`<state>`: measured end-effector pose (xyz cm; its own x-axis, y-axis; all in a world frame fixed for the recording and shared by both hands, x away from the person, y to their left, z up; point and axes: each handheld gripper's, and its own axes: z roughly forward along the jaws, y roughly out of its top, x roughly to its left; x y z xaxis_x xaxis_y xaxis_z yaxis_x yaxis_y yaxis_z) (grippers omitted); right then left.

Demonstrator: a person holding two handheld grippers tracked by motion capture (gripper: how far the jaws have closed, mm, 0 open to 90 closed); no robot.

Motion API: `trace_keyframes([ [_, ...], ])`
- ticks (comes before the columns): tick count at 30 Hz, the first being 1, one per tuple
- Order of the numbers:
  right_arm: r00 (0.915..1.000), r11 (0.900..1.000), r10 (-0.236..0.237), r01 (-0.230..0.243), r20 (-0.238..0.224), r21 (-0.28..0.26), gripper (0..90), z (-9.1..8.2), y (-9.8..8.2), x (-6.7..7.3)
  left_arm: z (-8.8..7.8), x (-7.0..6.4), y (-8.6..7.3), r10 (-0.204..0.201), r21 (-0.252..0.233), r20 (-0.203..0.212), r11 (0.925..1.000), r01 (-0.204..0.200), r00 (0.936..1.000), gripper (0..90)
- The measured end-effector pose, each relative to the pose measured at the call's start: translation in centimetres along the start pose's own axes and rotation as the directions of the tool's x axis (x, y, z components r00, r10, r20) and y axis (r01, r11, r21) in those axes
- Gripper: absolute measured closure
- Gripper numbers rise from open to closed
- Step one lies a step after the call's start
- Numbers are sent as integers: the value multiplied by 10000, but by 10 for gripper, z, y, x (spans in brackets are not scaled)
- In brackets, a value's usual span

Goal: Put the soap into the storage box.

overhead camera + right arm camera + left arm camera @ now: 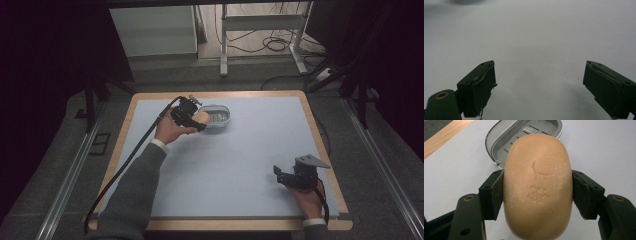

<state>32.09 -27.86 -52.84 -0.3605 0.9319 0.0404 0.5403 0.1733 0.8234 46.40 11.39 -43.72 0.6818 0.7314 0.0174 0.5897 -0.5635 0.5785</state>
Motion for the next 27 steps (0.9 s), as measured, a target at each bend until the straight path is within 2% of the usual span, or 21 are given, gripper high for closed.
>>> trace_keyframes([
  [3,10000,10000,-6,6,13,-8,109,0,0,0,5,2,5,-126,-64,125,9999,127,9998,325],
  [7,10000,10000,-2,2,6,-1,110,0,0,0,9,4,10,-76,11,23,10000,76,10000,325],
  [10,10000,10000,-2,2,-9,6,109,0,0,0,14,5,16,-88,-37,128,10000,89,9999,325],
  [22,10000,10000,21,-21,-11,17,109,0,0,0,27,7,33,79,-24,372,10000,-78,9993,325],
  [27,10000,10000,15,-15,6,9,109,0,0,0,30,7,36,187,75,329,9998,-189,9993,324],
])
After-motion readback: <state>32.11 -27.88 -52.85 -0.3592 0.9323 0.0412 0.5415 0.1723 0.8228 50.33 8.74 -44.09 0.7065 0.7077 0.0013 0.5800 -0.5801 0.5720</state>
